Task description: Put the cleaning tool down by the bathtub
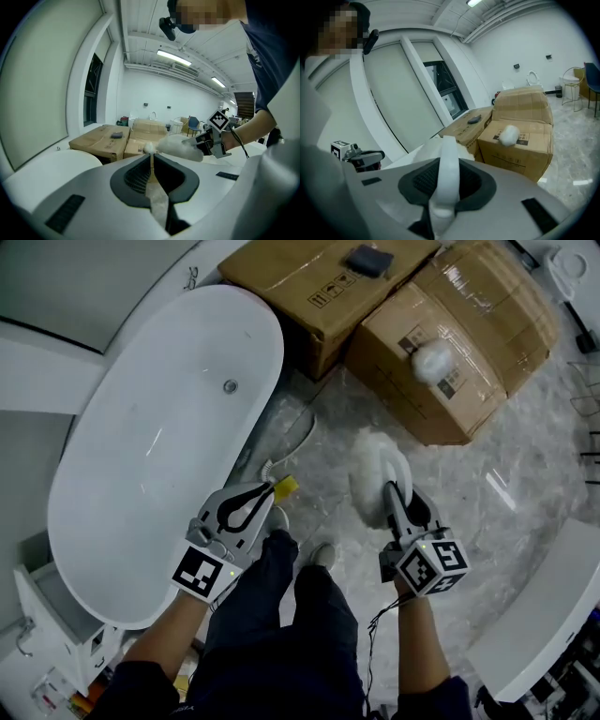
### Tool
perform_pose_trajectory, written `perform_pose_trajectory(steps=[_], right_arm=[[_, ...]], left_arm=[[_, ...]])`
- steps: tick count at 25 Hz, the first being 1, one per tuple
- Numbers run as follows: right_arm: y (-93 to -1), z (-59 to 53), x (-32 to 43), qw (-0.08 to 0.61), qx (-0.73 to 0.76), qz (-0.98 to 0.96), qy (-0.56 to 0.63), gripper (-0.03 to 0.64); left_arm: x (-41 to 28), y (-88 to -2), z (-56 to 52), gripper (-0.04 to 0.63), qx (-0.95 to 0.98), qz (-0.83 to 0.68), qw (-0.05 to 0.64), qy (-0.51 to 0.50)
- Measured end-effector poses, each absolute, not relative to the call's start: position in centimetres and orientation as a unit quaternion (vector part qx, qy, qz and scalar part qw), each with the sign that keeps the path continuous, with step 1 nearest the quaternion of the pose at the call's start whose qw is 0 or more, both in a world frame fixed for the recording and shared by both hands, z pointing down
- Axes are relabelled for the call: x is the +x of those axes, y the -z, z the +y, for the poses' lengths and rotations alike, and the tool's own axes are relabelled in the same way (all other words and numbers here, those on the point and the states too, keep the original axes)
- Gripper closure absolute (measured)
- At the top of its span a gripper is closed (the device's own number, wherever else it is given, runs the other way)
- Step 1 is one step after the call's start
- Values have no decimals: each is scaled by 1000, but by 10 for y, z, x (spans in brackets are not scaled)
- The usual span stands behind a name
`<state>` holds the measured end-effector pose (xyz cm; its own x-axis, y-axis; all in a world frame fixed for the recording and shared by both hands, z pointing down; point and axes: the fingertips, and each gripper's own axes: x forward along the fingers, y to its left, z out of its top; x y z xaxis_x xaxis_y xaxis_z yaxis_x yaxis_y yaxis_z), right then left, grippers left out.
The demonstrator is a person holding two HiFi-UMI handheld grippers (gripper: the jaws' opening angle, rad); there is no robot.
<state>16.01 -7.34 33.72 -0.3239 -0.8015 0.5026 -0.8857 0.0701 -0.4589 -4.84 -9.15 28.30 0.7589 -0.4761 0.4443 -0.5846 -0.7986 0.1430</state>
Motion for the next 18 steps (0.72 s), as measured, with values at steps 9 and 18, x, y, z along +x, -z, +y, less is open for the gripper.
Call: perform_pose_trajectory(steps=[9,18], right_arm=[[-477,-97,161,76,586,-723,-358,525],[-639,-105,161,109,572,-732,-353,525]], left_arm=[[-28,-408,-106,551,929,-269,154,-201],[-10,-544,-108,550,931,-263,154,-203]])
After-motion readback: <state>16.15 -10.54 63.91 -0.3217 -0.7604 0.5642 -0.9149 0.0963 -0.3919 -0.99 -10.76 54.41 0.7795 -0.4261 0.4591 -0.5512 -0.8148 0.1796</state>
